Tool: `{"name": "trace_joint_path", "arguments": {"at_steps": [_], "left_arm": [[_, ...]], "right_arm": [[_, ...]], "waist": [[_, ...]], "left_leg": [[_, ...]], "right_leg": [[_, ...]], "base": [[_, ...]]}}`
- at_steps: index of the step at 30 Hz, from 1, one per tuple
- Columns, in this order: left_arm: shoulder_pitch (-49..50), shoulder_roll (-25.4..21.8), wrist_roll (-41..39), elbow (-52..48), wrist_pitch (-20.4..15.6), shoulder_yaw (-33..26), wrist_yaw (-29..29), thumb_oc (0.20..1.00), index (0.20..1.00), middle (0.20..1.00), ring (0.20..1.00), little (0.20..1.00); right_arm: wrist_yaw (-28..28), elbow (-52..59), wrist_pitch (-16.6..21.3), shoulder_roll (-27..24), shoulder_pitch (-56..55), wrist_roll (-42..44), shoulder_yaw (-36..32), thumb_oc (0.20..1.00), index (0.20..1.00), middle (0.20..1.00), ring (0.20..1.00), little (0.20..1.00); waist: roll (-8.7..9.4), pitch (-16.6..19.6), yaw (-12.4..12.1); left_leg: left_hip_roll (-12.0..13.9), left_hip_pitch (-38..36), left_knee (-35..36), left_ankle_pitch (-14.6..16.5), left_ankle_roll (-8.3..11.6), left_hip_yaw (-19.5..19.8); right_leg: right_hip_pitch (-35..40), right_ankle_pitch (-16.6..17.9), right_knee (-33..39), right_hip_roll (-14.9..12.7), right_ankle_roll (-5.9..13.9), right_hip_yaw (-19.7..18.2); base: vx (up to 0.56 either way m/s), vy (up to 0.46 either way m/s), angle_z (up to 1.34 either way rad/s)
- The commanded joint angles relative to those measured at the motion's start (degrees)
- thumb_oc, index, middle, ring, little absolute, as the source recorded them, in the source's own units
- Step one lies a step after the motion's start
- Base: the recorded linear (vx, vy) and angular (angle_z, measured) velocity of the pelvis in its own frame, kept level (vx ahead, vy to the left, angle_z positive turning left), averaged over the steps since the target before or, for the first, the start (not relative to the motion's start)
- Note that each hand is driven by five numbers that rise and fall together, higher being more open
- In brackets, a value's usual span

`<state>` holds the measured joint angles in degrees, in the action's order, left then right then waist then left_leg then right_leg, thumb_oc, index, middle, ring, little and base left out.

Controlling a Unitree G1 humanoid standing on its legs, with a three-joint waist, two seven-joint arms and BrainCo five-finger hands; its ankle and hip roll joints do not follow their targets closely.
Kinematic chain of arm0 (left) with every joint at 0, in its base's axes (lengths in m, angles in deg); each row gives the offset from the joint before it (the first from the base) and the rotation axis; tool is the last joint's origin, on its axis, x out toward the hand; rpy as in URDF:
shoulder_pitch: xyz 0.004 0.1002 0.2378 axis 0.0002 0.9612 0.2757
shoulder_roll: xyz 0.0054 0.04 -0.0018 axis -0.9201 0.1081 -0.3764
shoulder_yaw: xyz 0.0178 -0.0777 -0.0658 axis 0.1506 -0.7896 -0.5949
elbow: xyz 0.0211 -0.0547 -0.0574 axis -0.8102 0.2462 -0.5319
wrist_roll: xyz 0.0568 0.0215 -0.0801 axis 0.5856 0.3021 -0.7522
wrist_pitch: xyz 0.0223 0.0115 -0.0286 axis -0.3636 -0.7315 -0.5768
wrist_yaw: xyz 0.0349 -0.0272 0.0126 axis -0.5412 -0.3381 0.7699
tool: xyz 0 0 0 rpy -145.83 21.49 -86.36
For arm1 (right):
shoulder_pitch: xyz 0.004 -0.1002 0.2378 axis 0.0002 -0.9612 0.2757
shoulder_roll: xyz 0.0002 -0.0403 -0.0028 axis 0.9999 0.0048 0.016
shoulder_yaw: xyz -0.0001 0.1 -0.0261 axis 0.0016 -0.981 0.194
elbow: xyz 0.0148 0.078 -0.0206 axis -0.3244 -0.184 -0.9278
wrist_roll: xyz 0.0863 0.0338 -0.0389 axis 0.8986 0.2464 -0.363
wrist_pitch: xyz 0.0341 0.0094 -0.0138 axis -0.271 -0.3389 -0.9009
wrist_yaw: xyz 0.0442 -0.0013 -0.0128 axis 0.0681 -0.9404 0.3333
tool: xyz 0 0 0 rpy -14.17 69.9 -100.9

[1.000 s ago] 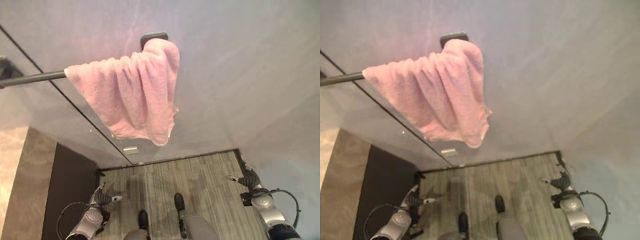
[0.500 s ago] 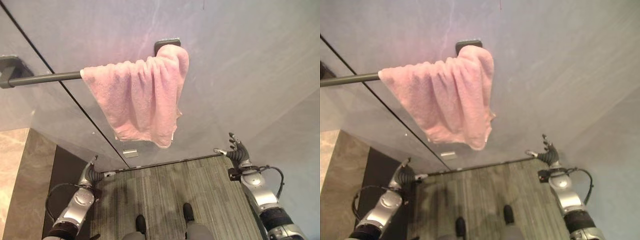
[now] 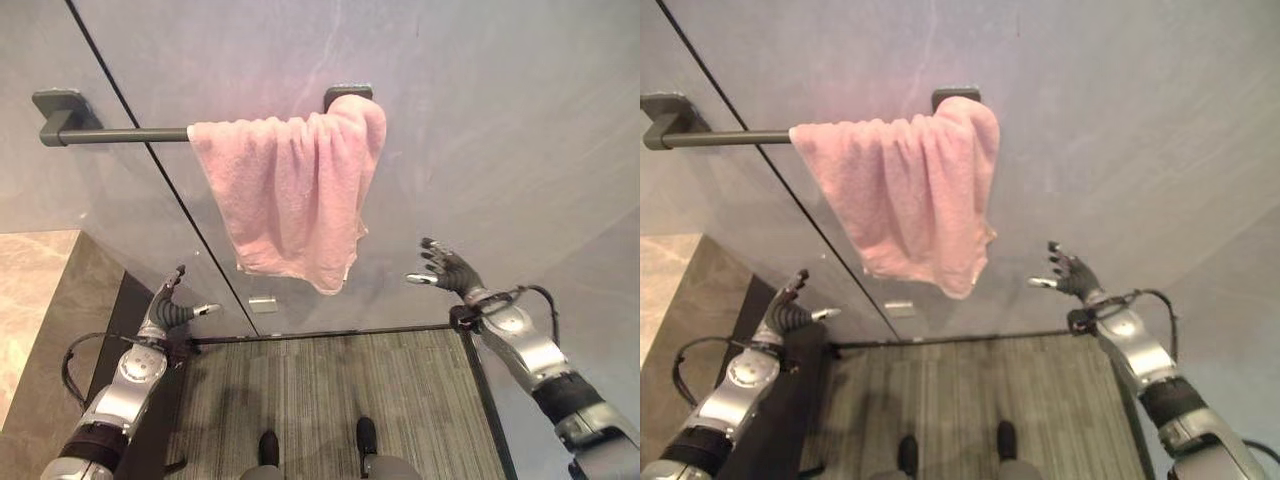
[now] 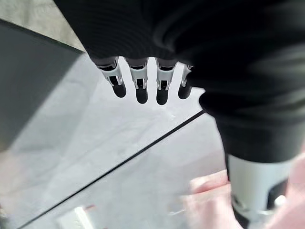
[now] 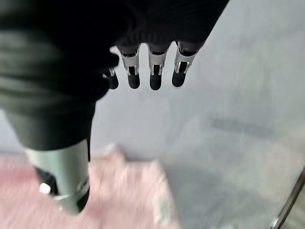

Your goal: Put brush and paste in cup on sink, flatten towel.

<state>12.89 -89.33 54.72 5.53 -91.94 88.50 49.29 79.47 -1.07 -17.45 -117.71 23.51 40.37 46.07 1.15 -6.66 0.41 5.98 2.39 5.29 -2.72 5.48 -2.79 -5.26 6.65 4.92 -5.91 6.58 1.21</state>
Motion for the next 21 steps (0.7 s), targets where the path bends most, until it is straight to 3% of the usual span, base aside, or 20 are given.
{"name": "trace_joint_path", "arguments": {"at_steps": [1, 10, 21], "left_arm": [[-8.7, -3.3, -4.1, 0.6, -3.8, 3.0, -1.0, 1.0, 1.0, 1.0, 1.0, 1.0], [-17.3, -2.6, -7.0, -2.2, -3.7, 8.7, -2.2, 1.0, 1.0, 1.0, 1.0, 1.0], [-22.4, 4.3, -9.6, -3.3, -2.1, 15.1, -2.6, 1.0, 1.0, 1.0, 1.0, 1.0]], "right_arm": [[-0.7, -1.3, 1.8, 1.6, 9.0, 1.4, 1.3, 1.0, 1.0, 1.0, 1.0, 1.0], [-5.5, -5.6, 0.4, 9.1, 17.7, -0.2, 5.1, 1.0, 1.0, 1.0, 1.0, 1.0], [-10.0, -15.1, -2.4, 17.1, 26.6, -7.4, 7.7, 1.0, 1.0, 1.0, 1.0, 1.0]], "waist": [[2.21, 0.6, -0.6], [2.79, -0.3, -0.8], [3.07, -0.2, -0.6]], "left_leg": [[0.8, 2.1, -0.3, -2.7, 1.99, -1.1], [1.2, 5.8, -0.3, -3.8, 2.61, 0.1], [1.2, 6.7, -0.3, -3.8, 2.82, 0.8]], "right_leg": [[1.4, -1.9, -2.4, -5.2, 5.35, -0.1], [-1.5, -0.7, -2.7, -4.9, 5.15, 0.4], [-1.6, -0.4, -2.3, -4.9, 4.9, 0.7]], "base": [[-0.01, 0.003, 0.09], [-0.03, 0.002, 0.04], [0.01, 0.003, 0.05]]}}
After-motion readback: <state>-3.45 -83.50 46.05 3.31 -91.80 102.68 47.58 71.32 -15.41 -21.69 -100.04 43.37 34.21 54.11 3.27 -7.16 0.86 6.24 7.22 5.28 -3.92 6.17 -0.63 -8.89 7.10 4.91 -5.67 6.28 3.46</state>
